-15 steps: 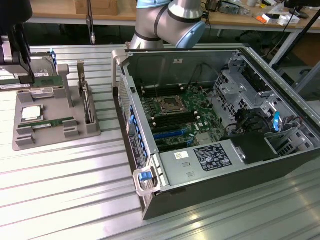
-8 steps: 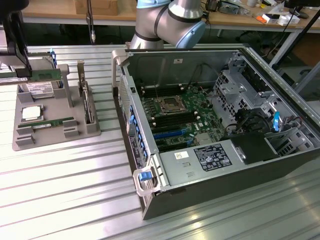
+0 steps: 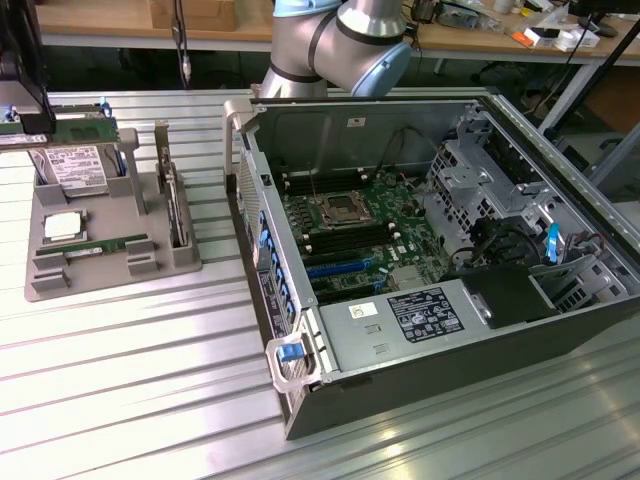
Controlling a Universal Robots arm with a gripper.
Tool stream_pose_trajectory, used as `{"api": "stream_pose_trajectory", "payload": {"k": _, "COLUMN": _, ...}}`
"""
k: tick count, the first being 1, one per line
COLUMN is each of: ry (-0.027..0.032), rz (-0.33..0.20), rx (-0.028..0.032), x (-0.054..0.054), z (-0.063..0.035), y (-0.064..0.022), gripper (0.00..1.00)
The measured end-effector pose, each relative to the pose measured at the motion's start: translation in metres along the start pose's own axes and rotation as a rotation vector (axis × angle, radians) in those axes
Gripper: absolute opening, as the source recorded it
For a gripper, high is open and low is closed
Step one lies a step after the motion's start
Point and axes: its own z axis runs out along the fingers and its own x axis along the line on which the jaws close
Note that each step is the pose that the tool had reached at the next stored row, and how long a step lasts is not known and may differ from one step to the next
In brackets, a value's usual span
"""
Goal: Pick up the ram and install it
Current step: 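Pick up the ram and move it above insertion slot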
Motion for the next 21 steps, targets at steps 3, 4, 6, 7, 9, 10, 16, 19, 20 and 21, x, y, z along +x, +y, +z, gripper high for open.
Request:
{"api": "stream_pose_trajectory", "payload": {"k": 3, "ry": 0.0001, "rz": 0.0, "rx": -0.0002, "x": 0.0, "z": -0.0083, "y": 0.0004, "gripper": 0.12}}
{"api": "stream_pose_trajectory", "payload": {"k": 4, "ry": 0.0, "rz": 0.0, "rx": 0.0001, "x": 0.0, "z": -0.0113, "y": 0.0005, "gripper": 0.12}}
{"api": "stream_pose_trajectory", "payload": {"k": 6, "ry": 0.0, "rz": 0.0, "rx": 0.0, "x": -0.001, "z": -0.0163, "y": 0.0007, "gripper": 0.12}}
{"api": "stream_pose_trajectory", "payload": {"k": 7, "ry": 0.0, "rz": 0.0, "rx": 0.0, "x": -0.001, "z": -0.0187, "y": 0.0008, "gripper": 0.12}}
{"api": "stream_pose_trajectory", "payload": {"k": 9, "ry": 0.0, "rz": 0.0, "rx": -0.0001, "x": -0.001, "z": -0.0222, "y": 0.001, "gripper": 0.12}}
{"api": "stream_pose_trajectory", "payload": {"k": 10, "ry": 0.0, "rz": 0.0, "rx": 0.0, "x": -0.001, "z": -0.0248, "y": 0.0011, "gripper": 0.12}}
{"api": "stream_pose_trajectory", "payload": {"k": 16, "ry": 0.0, "rz": 0.0, "rx": 0.0, "x": -0.001, "z": -0.0408, "y": 0.0018, "gripper": 0.12}}
{"api": "stream_pose_trajectory", "payload": {"k": 19, "ry": 0.0001, "rz": 0.0, "rx": -0.0001, "x": -0.002, "z": -0.0465, "y": 0.0021, "gripper": 0.12}}
{"api": "stream_pose_trajectory", "payload": {"k": 20, "ry": 0.0001, "rz": 0.0, "rx": -0.0001, "x": -0.002, "z": -0.0502, "y": 0.0022, "gripper": 0.12}}
{"api": "stream_pose_trajectory", "payload": {"k": 21, "ry": 0.0, "rz": 0.0, "rx": 0.0, "x": -0.002, "z": -0.0537, "y": 0.0024, "gripper": 0.12}}
